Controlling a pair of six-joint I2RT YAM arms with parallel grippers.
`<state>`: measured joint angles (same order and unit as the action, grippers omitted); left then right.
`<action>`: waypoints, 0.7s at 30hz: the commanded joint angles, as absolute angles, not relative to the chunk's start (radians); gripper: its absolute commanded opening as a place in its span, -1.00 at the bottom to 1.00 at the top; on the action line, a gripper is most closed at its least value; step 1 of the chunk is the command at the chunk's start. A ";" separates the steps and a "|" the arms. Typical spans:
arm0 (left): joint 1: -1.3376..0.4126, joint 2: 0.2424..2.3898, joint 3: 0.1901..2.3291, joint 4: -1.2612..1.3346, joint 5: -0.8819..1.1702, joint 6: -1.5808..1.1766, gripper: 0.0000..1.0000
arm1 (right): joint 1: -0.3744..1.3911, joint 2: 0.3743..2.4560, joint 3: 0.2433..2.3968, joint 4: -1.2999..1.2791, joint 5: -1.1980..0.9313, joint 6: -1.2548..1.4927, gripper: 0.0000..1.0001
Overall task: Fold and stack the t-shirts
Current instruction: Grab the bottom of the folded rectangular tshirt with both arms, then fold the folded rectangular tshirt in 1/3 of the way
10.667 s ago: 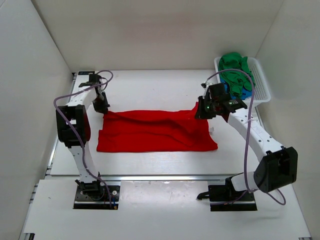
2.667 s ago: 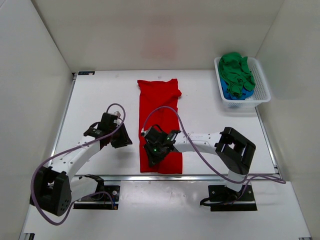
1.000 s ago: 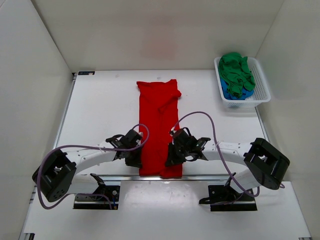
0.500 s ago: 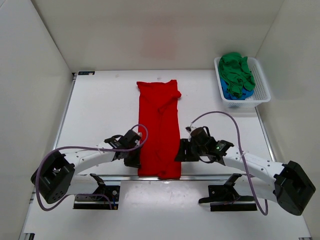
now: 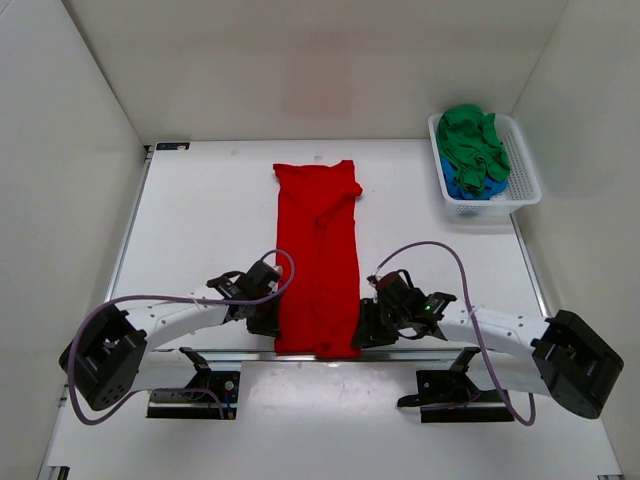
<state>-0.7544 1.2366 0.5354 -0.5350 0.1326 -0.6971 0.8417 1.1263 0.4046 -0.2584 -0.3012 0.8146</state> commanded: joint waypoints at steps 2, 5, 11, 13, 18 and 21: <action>-0.752 1.212 0.517 -0.577 0.130 -0.699 -0.95 | 0.876 1.205 0.408 -0.175 -0.315 0.844 -0.30; -0.747 1.204 0.515 -0.580 0.133 -0.699 -0.97 | 0.877 1.235 0.419 -0.164 -0.347 0.844 -0.60; -0.698 1.155 0.570 -0.638 0.159 -0.674 -1.00 | 0.829 1.180 0.477 -0.257 -0.386 0.779 -1.00; -0.654 1.137 0.604 -0.667 0.169 -0.660 -1.00 | 0.786 1.166 0.506 -0.284 -0.419 0.747 -0.99; -0.487 1.152 0.738 -0.692 0.213 -0.588 -1.00 | 0.618 1.195 0.618 -0.327 -0.521 0.632 -1.00; -0.430 1.226 0.805 -0.684 0.244 -0.554 -1.00 | 0.551 1.267 0.695 -0.340 -0.557 0.574 -1.00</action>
